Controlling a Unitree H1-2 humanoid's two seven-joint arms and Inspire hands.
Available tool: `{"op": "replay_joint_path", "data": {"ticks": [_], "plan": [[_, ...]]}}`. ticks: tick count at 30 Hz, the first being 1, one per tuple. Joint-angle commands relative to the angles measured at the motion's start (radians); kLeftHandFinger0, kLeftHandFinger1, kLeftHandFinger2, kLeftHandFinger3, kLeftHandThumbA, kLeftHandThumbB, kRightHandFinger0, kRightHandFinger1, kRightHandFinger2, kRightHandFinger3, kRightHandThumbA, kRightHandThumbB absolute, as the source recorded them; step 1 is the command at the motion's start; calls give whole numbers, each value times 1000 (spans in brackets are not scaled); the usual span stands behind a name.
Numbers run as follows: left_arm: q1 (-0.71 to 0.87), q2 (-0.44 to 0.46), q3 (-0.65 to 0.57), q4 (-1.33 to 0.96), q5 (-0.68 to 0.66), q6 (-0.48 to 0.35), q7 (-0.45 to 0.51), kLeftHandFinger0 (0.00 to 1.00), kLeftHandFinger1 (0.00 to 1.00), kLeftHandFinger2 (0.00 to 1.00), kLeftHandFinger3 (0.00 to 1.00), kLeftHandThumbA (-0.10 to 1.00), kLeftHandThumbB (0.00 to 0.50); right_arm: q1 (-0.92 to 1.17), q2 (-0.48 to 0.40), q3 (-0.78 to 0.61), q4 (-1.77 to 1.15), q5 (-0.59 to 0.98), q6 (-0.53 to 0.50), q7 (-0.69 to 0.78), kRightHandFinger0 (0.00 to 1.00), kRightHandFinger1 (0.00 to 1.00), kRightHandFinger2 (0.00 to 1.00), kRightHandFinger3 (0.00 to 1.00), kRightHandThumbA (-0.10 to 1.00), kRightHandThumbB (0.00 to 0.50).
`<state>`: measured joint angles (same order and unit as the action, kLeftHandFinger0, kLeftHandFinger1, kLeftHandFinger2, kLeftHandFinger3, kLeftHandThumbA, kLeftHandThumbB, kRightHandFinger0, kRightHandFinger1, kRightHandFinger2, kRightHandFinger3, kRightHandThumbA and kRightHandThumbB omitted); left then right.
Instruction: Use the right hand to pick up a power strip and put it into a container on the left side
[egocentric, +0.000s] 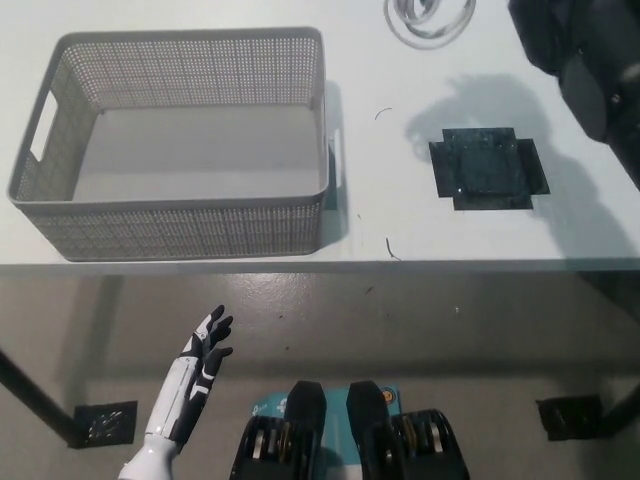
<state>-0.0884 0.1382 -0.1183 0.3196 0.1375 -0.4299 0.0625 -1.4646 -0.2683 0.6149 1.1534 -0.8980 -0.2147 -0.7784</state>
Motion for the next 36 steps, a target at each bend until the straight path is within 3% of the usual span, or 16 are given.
{"op": "replay_joint_path", "data": {"ticks": [1,5,8,9,10,12,14,16,19,22,24,26,27,29,32,36], "plan": [[-35,22,-10,-4,9,-40,-2,883,945,962,1000,1000,84,-288,103,-28,-7,14,-22,-60,0,17,480,106,-100,197],[-29,17,-14,-9,8,-40,-3,883,944,964,1000,1000,67,-327,187,4,78,-9,-16,-110,0,70,648,212,-100,177],[-29,17,-15,-11,7,-40,0,873,939,961,1000,1000,59,-345,227,18,94,-13,-32,-109,0,90,656,296,-100,171],[-29,18,-15,-13,8,-40,-1,874,939,961,1000,1000,58,-350,243,19,93,-11,-37,-109,0,60,599,273,-100,190],[-29,18,-14,-13,9,-40,-1,876,939,961,1000,1000,57,-359,267,16,102,-4,-28,-97,0,58,603,274,-100,166],[-27,21,-12,-14,8,-40,-1,883,940,959,1000,1000,48,-375,300,24,127,-7,-12,-98,0,43,575,286,-100,204],[-27,22,-14,-16,7,-40,0,886,939,953,1000,1000,43,-387,326,26,143,-4,-9,-96,0,1,455,303,-100,236],[-27,21,-13,-15,11,-40,0,886,939,954,1000,1000,40,-394,362,10,153,23,-38,-80,0,0,384,233,-100,247],[-27,20,-14,-17,9,-40,1,881,937,951,1000,1000,27,-406,406,-43,159,93,-43,27,0,46,575,142,-100,206],[-24,16,-14,-19,9,-40,7,871,930,946,1000,992,16,-417,451,-89,174,141,-24,109,0,79,636,188,-100,186],[-20,15,-15,-21,12,-40,11,867,929,945,1000,988,13,-415,466,-103,184,149,-27,118,0,89,645,381,-100,227],[-18,15,-15,-24,9,-40,6,865,929,944,1000,986,12,-410,474,-118,194,156,-37,119,0,7,498,439,-100,231],[-18,17,-14,-26,5,-40,3,864,929,943,1000,984,10,-408,476,-124,200,158,-36,128,0,0,488,426,-100,223],[-19,19,-16,-26,7,-40,8,855,921,934,1000,976,8,-399,483,-129,211,159,-35,128,0,0,526,166,-100,142],[-21,23,-16,-29,6,-40,6,858,922,935,1000,978,11,-381,488,-117,235,135,-13,106,0,7,628,172,-100,183],[-21,28,-28,-31,8,-40,4,864,926,934,1000,983,8,-341,490,-92,262,113,32,95,0,4,643,100,-100,237]]}}
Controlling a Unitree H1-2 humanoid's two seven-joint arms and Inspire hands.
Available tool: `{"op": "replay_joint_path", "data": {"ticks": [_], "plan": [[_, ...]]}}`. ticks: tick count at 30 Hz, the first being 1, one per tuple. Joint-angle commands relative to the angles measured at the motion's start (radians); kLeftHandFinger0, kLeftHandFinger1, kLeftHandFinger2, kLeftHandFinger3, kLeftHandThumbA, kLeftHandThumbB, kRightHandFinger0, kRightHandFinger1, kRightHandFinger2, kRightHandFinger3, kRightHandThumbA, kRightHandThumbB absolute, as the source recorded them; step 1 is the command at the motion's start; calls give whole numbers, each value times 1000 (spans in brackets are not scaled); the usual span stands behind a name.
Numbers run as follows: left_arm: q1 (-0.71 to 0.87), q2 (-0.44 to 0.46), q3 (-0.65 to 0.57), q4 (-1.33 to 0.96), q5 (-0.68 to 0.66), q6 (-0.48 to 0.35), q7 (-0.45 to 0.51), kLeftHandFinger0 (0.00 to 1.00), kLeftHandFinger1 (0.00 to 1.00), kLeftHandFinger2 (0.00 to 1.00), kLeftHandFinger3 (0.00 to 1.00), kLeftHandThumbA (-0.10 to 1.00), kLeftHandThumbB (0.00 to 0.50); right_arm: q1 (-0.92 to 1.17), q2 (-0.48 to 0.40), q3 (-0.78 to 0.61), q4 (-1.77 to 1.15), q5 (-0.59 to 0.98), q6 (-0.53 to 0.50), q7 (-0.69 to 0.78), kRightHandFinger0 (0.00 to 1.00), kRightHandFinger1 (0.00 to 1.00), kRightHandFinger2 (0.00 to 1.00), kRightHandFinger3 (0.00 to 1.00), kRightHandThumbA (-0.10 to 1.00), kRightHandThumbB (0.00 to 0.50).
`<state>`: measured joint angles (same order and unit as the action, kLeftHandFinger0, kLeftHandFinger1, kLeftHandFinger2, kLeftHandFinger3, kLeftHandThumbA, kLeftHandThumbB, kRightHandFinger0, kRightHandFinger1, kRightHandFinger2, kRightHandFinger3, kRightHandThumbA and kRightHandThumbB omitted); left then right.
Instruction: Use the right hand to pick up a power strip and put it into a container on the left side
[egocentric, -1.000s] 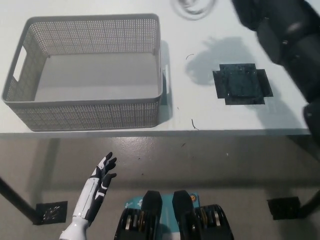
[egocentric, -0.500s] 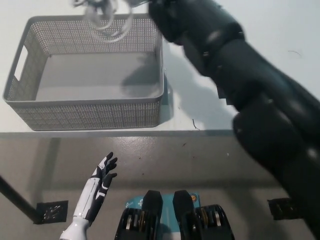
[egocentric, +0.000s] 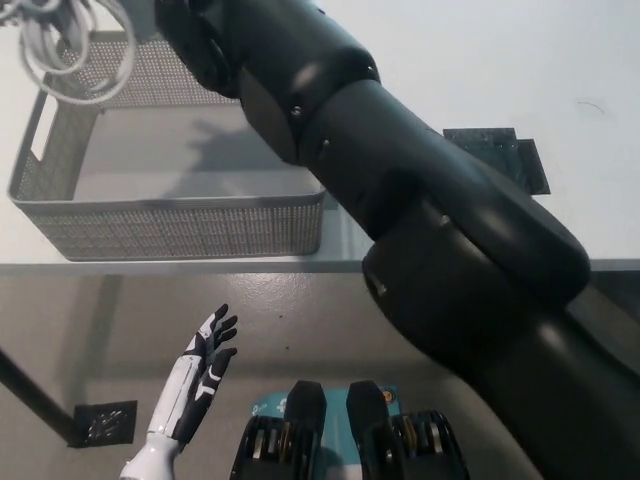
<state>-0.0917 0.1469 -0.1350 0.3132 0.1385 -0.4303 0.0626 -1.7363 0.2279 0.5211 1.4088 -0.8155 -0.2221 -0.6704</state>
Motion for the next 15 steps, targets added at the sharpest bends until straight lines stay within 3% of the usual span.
{"op": "replay_joint_path", "data": {"ticks": [1,3,4,5,6,7,10,11,12,13,14,15], "plan": [[-15,20,-11,-25,-3,-40,-6,875,932,937,1000,984,14,-54,-7,9,15,26,57,-2,0,2,637,97,-100,253],[-18,23,-12,-24,0,-40,-3,875,932,939,1000,984,14,-50,-10,12,19,28,65,13,0,41,670,141,-100,256],[-16,24,-13,-28,-2,-40,-4,875,931,940,1000,983,12,-42,-14,15,27,29,86,54,0,66,681,247,-100,274],[-15,24,-12,-29,-3,-40,-4,876,931,941,1000,981,12,-37,-16,19,29,27,93,56,0,68,659,258,-100,290],[-14,25,-13,-30,-4,-40,-4,877,930,941,1000,981,12,-32,-18,22,29,25,99,48,0,58,636,245,-100,296],[-17,24,-12,-29,-8,-40,-6,879,930,939,1000,979,13,-28,-22,31,32,18,115,55,0,16,554,296,-100,320],[-22,25,-11,-27,-8,-40,-9,893,937,933,1000,986,34,-25,-29,15,37,44,136,113,0,0,510,378,-100,342],[-22,25,-10,-27,-10,-40,-10,893,937,933,1000,990,42,-24,-29,18,38,42,146,123,0,0,455,397,-100,356],[-21,25,-10,-27,-12,-40,-12,894,937,934,1000,990,43,-22,-28,22,39,40,156,132,0,38,455,403,-100,352],[-20,26,-11,-29,-13,-40,-15,898,941,936,1000,998,48,-20,-27,28,40,36,174,151,0,16,369,448,-100,329],[-20,28,-13,-31,-8,-40,-14,899,942,937,1000,1000,49,-16,-25,34,42,31,184,168,0,3,313,567,-86,317],[-19,28,-13,-32,-7,-40,-15,901,943,937,1000,1000,57,-13,-24,37,41,30,184,172,0,0,265,747,42,304]]}}
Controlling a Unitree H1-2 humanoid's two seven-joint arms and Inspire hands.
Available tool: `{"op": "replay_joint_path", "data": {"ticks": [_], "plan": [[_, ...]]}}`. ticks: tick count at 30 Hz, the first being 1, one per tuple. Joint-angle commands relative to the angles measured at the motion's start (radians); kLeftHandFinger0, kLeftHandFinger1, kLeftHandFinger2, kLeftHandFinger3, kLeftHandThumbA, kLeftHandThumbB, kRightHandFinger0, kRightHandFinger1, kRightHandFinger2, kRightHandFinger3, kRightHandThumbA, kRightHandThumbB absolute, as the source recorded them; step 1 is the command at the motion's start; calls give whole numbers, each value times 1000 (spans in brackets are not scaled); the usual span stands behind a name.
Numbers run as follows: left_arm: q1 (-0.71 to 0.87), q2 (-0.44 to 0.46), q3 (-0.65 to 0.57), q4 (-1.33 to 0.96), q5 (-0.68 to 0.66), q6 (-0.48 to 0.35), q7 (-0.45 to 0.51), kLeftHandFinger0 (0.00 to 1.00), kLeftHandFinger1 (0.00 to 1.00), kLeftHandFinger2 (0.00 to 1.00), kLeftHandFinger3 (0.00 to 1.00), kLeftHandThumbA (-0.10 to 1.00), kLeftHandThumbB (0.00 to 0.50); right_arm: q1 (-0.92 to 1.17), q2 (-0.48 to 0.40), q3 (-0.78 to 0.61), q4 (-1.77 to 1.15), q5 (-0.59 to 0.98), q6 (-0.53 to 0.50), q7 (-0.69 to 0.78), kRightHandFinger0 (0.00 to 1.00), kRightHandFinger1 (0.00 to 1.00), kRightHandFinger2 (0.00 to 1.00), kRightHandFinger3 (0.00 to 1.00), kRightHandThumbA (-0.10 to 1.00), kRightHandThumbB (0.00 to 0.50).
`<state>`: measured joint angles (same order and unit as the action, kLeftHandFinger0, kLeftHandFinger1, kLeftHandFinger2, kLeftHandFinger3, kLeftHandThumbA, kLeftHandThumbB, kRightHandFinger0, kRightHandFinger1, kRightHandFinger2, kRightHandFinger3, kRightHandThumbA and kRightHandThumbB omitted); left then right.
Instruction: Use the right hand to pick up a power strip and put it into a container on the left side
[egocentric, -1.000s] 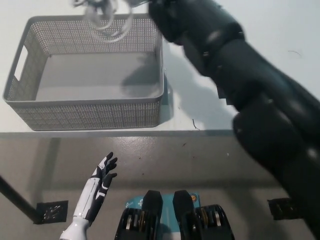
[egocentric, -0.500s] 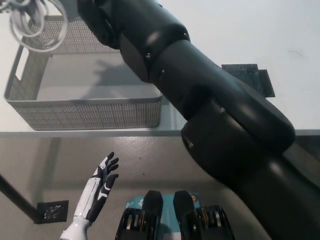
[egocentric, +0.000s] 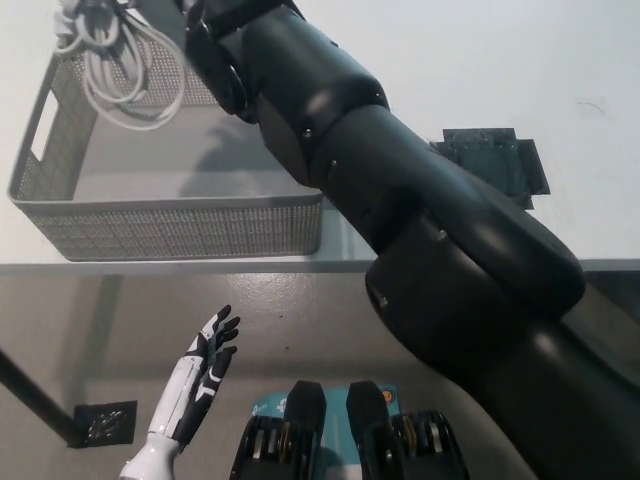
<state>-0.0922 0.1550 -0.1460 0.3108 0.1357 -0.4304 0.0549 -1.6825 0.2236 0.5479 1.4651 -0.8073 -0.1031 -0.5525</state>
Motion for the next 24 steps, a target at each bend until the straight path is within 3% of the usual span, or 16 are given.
{"op": "replay_joint_path", "data": {"ticks": [1,2,3,4,5,10,19,22,24], "plan": [[-19,20,-1,-31,-6,-40,-10,900,943,939,1000,1000,66,-64,-18,5,-16,31,60,85,132,239,528,1000,277,280],[-20,20,-1,-30,-8,-40,-12,900,943,940,1000,1000,67,-66,-17,-2,-15,43,59,132,133,270,592,1000,357,294],[-21,20,-1,-32,-8,-40,-12,896,941,940,1000,1000,65,-70,-14,-9,-14,53,70,180,537,728,1000,1000,498,349],[-23,19,-3,-34,-3,-40,-9,889,940,938,1000,1000,60,-75,-8,-26,-12,76,78,254,848,1000,1000,1000,553,409],[-26,20,-5,-34,2,-40,-9,886,944,938,1000,1000,62,-80,-4,-41,-11,95,81,315,1000,1000,1000,1000,612,475],[-39,29,-17,-36,17,-40,-9,876,934,908,929,1000,48,-91,11,-58,-9,113,109,495,1000,1000,1000,1000,738,500],[-46,40,-31,-42,43,-40,7,854,916,887,894,1000,50,-85,-4,-62,-7,123,162,687,1000,1000,1000,1000,766,500],[-46,41,-32,-42,50,-40,10,851,914,888,887,1000,44,-91,-16,-37,2,105,195,847,1000,1000,1000,1000,775,500],[-47,42,-34,-43,52,-40,11,865,916,883,877,1000,46,-112,-43,-27,12,109,163,1106,1000,1000,1000,1000,832,500]]}}
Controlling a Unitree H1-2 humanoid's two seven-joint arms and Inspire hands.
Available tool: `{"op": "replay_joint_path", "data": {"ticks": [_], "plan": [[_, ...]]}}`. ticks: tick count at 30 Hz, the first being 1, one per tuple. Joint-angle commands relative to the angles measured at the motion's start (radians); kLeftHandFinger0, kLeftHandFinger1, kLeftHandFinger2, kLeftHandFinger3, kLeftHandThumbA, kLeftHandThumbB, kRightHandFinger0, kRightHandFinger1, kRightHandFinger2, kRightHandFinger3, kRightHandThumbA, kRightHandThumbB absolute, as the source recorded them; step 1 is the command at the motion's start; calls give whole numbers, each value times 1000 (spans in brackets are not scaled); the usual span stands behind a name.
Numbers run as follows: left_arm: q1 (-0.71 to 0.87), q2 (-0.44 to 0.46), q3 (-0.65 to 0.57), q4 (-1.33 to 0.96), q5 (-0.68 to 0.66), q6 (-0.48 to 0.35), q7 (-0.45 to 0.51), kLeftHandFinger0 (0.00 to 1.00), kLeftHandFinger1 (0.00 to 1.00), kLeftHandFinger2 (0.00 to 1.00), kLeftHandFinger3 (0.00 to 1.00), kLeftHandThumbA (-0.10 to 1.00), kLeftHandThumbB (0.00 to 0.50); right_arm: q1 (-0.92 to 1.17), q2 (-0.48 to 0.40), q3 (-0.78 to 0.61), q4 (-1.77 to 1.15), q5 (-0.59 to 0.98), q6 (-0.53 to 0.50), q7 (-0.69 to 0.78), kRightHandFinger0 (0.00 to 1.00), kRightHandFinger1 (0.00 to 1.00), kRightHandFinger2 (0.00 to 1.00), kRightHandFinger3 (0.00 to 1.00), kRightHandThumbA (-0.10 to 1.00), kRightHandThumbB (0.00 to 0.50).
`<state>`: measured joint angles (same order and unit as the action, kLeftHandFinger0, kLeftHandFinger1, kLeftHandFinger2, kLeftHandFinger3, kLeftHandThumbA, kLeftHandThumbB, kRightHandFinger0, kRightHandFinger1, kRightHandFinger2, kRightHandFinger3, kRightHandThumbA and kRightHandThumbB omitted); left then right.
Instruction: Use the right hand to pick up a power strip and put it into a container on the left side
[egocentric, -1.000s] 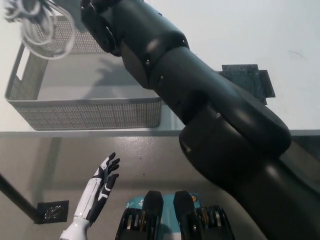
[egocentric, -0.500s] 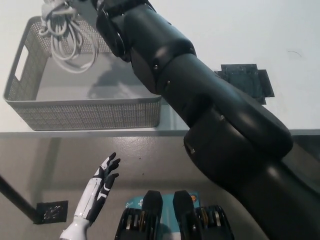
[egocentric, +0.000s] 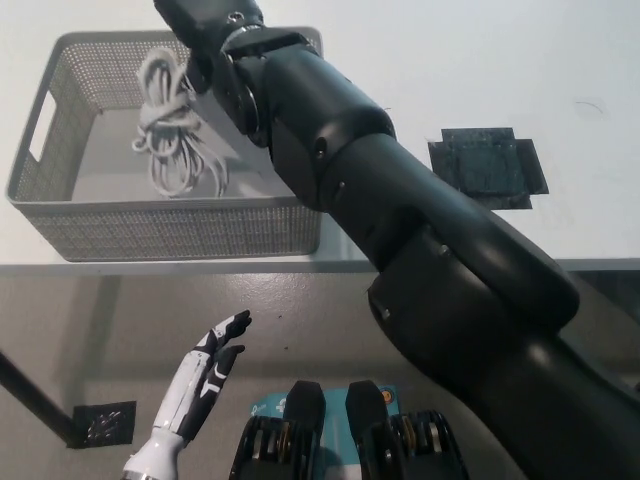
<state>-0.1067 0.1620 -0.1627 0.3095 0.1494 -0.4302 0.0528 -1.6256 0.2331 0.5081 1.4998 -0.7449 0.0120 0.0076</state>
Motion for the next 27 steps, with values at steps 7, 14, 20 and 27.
{"op": "replay_joint_path", "data": {"ticks": [7,14,20,27], "plan": [[-49,44,-28,-34,42,-40,8,886,920,883,875,1000,19,-204,-108,18,-24,59,-6,845,1000,1000,1000,1000,710,500],[-44,36,-22,-26,24,-40,-12,869,902,861,853,996,21,-237,-169,-69,-46,166,15,1109,1000,1000,1000,1000,644,500],[-31,29,-33,-22,33,-40,9,855,880,840,827,981,28,-321,-275,-271,-106,375,173,1137,1000,1000,1000,1000,566,500],[-29,28,-36,-14,40,-40,14,863,882,834,821,990,29,-217,-417,-545,-611,597,266,829,1000,1000,1000,1000,950,433]]}}
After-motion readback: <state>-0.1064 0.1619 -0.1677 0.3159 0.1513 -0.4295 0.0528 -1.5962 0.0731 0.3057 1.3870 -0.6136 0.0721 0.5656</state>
